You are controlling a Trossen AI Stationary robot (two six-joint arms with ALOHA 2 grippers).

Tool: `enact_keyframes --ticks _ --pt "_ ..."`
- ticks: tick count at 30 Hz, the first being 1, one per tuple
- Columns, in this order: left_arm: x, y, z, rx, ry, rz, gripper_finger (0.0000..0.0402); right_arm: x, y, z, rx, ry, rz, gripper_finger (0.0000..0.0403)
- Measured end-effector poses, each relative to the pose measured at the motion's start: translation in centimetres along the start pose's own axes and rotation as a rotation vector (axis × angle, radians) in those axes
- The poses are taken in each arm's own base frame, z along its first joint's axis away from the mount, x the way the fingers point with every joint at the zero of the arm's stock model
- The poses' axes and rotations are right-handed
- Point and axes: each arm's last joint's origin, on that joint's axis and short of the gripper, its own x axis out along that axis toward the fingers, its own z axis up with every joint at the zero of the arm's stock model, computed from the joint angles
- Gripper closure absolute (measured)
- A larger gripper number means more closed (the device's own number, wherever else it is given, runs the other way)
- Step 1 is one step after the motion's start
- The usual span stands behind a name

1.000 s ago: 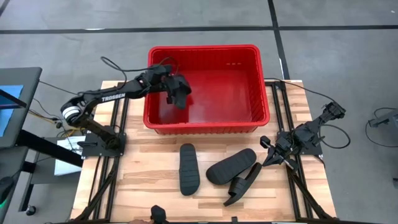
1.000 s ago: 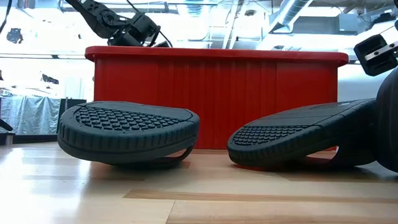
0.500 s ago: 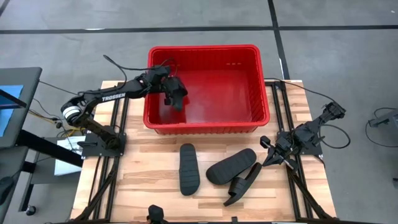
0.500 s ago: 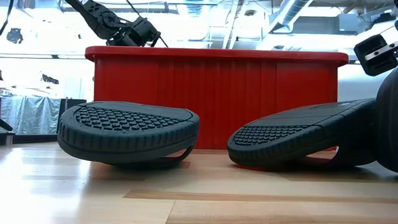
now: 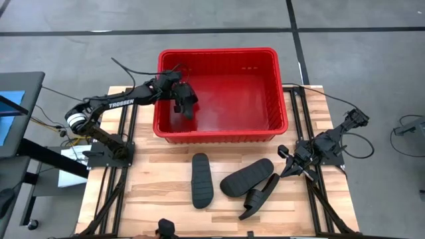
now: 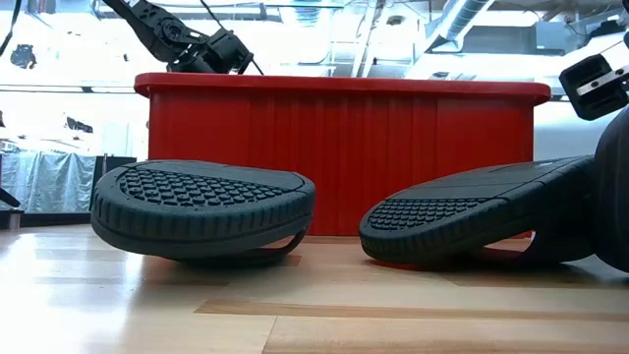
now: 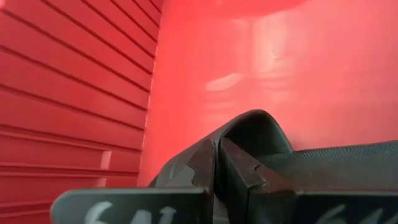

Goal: Pick and place slides into bin
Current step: Put the black slides into the red bin

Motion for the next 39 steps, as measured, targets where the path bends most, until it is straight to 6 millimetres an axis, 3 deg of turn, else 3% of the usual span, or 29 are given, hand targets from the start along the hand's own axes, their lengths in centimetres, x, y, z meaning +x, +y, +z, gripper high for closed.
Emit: enact_keyframes --ticks 9,34,39 --pt "-0.05 0.85 -0.50 0.034 -0.012 0.023 0.0401 0.00 0.00 0.00 0.000 0.000 0.000 0.0403" --pt "-0.06 0.16 -0.88 0.013 0.007 -0.068 0.0401 0.00 0.00 -0.01 0.000 0.000 0.000 0.0403" --pt "-0.06 0.16 -0.88 0.015 0.007 -0.068 0.0380 0.00 0.00 -0.01 0.000 0.000 0.000 0.0403"
